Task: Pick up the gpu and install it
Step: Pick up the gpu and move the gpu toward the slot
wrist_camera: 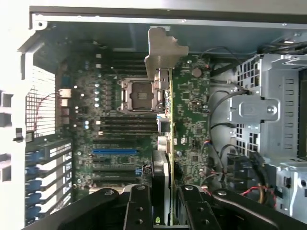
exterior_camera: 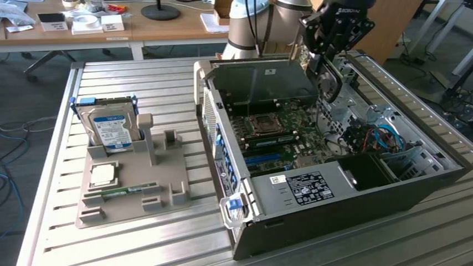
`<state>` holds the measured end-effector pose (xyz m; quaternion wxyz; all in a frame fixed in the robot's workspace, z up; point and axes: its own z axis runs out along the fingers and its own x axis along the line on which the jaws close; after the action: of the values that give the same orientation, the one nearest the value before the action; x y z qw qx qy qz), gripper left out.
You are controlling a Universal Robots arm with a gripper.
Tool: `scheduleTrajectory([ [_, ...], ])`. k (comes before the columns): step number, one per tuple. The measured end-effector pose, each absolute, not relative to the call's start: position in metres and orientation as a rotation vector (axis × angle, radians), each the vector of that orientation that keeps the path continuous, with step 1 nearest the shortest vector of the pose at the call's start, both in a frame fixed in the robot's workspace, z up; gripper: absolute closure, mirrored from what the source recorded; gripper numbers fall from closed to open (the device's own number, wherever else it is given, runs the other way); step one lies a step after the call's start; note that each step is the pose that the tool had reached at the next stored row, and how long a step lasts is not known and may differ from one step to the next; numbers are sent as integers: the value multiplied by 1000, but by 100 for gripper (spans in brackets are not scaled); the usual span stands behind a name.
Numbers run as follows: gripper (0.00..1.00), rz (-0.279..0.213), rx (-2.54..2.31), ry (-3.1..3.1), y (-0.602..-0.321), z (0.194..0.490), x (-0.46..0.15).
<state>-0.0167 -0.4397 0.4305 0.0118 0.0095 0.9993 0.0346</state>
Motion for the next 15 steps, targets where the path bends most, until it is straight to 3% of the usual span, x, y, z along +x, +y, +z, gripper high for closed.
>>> scheduleTrajectory([
  [15, 73, 108, 30, 3116, -439, 430, -4],
])
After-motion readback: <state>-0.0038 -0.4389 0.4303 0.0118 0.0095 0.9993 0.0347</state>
